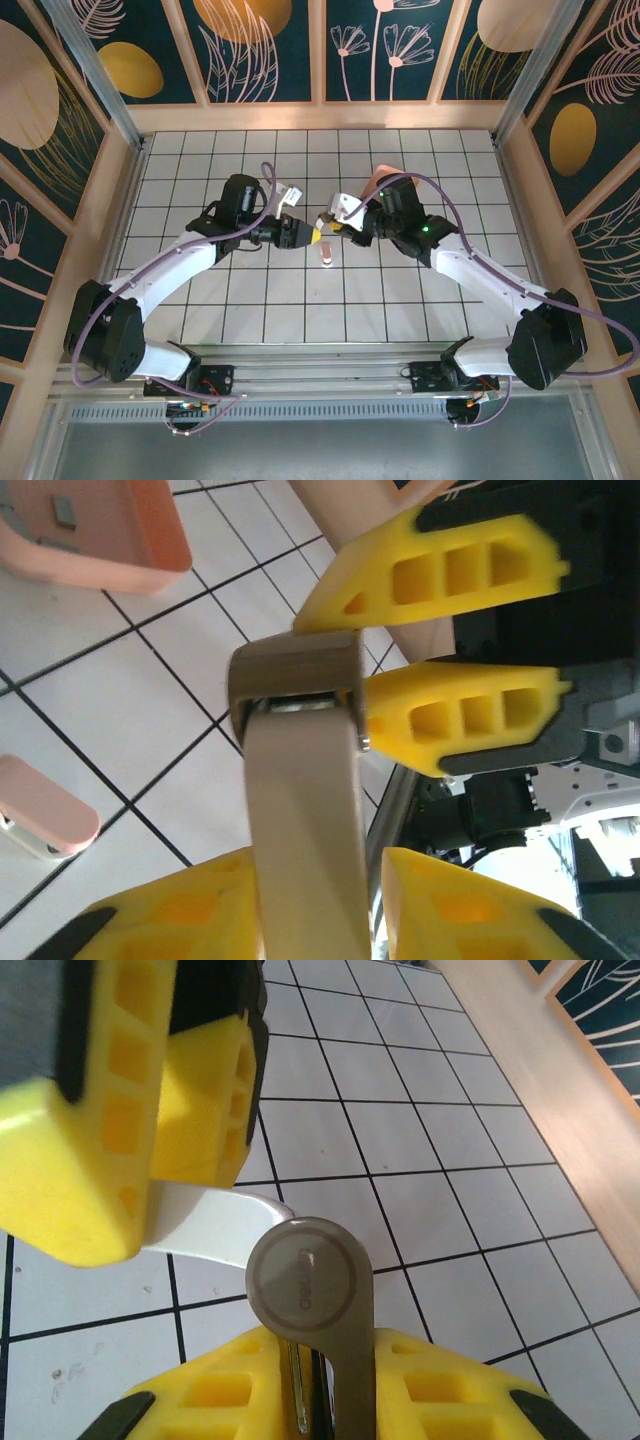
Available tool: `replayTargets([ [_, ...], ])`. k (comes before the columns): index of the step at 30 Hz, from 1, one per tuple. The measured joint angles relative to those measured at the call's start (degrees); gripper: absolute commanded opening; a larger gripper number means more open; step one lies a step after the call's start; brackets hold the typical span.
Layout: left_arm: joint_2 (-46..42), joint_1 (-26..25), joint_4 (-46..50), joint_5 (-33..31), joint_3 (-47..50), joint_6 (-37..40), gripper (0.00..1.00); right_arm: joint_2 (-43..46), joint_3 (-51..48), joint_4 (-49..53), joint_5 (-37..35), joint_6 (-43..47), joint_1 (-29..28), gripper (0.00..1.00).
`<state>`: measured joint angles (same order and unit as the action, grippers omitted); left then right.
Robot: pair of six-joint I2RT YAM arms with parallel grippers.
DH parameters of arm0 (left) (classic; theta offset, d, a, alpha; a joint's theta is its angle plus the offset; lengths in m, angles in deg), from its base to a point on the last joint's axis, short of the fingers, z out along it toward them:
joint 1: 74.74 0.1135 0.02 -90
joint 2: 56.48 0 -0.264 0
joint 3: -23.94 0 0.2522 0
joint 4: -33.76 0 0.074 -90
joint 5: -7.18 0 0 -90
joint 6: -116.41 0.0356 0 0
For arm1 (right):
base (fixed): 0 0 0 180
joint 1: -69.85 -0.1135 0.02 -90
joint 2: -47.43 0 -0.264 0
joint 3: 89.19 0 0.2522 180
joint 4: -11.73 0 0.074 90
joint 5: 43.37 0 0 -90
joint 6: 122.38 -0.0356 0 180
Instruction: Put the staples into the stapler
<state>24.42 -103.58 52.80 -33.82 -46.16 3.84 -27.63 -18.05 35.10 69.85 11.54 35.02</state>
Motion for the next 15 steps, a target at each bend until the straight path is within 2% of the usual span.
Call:
replayTargets([
  [2, 0.00, -0.07, 0.44, -1.11, -1.33, 1.29, 0.63, 0.00, -0.02, 0.11, 0.44, -3.87, 0.35, 0.18],
  [5, -0.17, -0.11, 0.57, -3.87, -2.56, 3.96, 0.70, 0.00, -0.59, -0.22, 2.03, -12.26, 0.87, 0.18],
  [10, -0.61, -0.11, 1.33, -8.24, -3.96, 10.88, 0.71, 0.13, -7.61, -6.25, 7.13, -29.90, 1.18, 0.18],
  [15, -1.66, -0.11, 5.31, -10.25, -4.44, 21.88, 0.71, 1.86, -19.19, -18.08, 12.46, -48.87, 2.73, 0.16],
])
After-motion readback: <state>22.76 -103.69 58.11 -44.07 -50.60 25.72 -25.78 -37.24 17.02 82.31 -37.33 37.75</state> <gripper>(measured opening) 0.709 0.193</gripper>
